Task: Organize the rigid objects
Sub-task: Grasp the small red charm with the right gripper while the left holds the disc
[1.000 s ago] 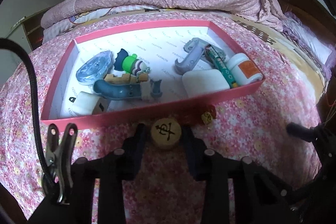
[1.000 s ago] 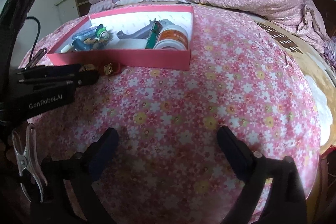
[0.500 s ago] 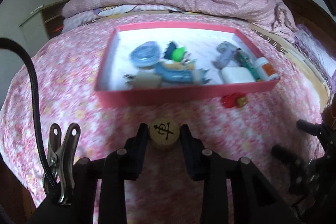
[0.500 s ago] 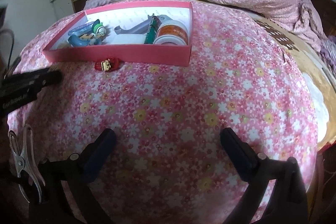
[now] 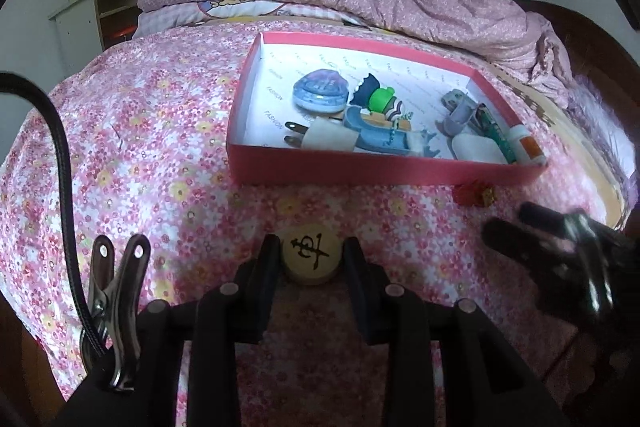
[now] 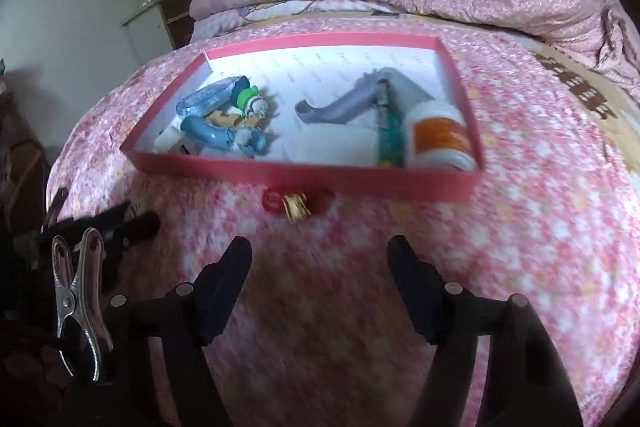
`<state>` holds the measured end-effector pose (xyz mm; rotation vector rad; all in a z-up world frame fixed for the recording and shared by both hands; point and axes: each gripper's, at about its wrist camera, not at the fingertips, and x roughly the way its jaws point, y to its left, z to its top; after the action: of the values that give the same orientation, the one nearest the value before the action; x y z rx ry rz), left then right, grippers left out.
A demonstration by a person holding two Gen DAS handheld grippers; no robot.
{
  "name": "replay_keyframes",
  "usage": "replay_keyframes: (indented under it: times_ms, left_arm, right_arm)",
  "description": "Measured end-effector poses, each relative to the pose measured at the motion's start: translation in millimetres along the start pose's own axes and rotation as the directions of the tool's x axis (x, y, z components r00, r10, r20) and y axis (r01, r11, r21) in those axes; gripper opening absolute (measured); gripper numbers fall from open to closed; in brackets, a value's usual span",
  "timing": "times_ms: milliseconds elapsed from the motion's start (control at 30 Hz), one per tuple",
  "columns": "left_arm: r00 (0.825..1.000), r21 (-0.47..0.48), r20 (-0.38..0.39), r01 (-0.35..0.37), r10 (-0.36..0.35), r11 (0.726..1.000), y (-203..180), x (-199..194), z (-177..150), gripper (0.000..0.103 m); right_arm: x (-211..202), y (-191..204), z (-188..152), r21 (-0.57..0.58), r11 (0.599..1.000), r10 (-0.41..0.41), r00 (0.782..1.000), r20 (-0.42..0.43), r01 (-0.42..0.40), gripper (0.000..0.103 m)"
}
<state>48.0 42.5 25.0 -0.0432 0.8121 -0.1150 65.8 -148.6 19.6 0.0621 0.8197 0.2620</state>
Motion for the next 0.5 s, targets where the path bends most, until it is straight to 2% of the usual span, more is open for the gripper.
replay_keyframes:
  times_ms: [167, 367, 433, 500]
  left_arm:
    - [1.0, 0.001, 0.008, 0.008, -0.008, 1.0, -0.2, -2.5, -1.9, 0.033]
    - [1.0, -0.003, 0.015, 0.016, -0.016, 1.0, 0.6, -2.6, -2.6, 0.033]
    - [1.0, -0.003, 0.016, 0.016, -0.016, 1.0, 0.5, -2.8, -2.9, 0.033]
    - [1.0, -0.002, 0.018, 0.015, -0.015, 1.0, 0.5, -3.0, -3.3, 0.033]
  right_arm:
    - [13.2, 13.5, 9.5, -0.014, 0.999, -0.037, 0.999, 0.007, 0.037, 0.072]
    - [21.0, 27.3, 9.3, -0.05, 0.99, -0.127, 0.991, 0.037, 0.128, 0.072]
    - [21.0, 29.7, 7.9, -0.055, 0.984, -0.166, 0.985, 0.048, 0.169, 0.066]
    - [19.4, 28.1, 7.9, -0.045, 0.982, -0.182, 0.982, 0.055, 0.184, 0.055]
